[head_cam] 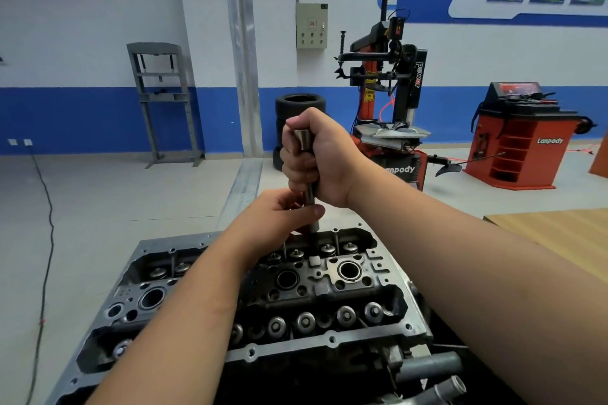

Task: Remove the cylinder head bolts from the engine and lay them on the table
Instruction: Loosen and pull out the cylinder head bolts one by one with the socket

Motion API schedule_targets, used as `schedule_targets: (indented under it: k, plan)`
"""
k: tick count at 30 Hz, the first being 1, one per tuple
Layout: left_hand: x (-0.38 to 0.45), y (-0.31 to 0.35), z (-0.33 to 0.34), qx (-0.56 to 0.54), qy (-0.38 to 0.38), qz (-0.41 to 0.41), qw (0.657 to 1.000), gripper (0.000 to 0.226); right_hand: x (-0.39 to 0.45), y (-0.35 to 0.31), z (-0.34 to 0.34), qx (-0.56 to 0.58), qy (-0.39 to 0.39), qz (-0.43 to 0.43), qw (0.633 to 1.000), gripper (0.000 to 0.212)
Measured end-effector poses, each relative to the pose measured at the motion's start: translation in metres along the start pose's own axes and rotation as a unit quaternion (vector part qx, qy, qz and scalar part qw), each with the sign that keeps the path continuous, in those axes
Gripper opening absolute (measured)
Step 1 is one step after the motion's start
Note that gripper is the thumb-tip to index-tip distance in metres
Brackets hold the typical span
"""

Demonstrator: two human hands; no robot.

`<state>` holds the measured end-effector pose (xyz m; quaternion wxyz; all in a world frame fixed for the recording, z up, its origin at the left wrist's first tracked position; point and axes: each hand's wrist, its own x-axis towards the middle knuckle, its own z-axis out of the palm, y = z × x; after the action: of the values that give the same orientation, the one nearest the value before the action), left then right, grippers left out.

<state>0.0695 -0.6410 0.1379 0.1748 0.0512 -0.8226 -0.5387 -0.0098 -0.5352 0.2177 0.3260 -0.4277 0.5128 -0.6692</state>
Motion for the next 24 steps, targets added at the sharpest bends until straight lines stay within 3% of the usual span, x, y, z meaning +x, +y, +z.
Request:
schedule_targets:
  k: [4,9,14,17,21,24]
  plan:
    - [-0.003,0.001,0.005,0.015,0.024,-0.004,1.000,0.024,0.000,-0.002,0.001,0.003,0.002,0.008,1.000,0.037]
    - [-0.010,-0.009,0.016,0.077,0.060,0.020,0.995,0.022,-0.002,-0.002,0.001,0.011,0.007,0.015,1.000,0.034]
    - [-0.015,-0.016,0.017,0.023,0.064,0.016,0.998,0.023,0.000,0.000,0.011,-0.032,0.012,0.018,0.999,0.032]
    - [-0.015,-0.017,0.015,0.063,0.088,0.017,0.994,0.021,-0.001,0.001,0.020,-0.034,0.059,0.024,0.997,0.028]
    - [-0.015,-0.016,0.016,0.101,0.113,0.039,0.988,0.018,-0.004,0.003,0.033,-0.152,0.195,-0.002,0.969,0.027]
    - [-0.012,-0.013,0.021,0.116,0.125,0.051,0.984,0.017,-0.004,0.005,0.037,-0.108,0.244,-0.037,0.963,0.033]
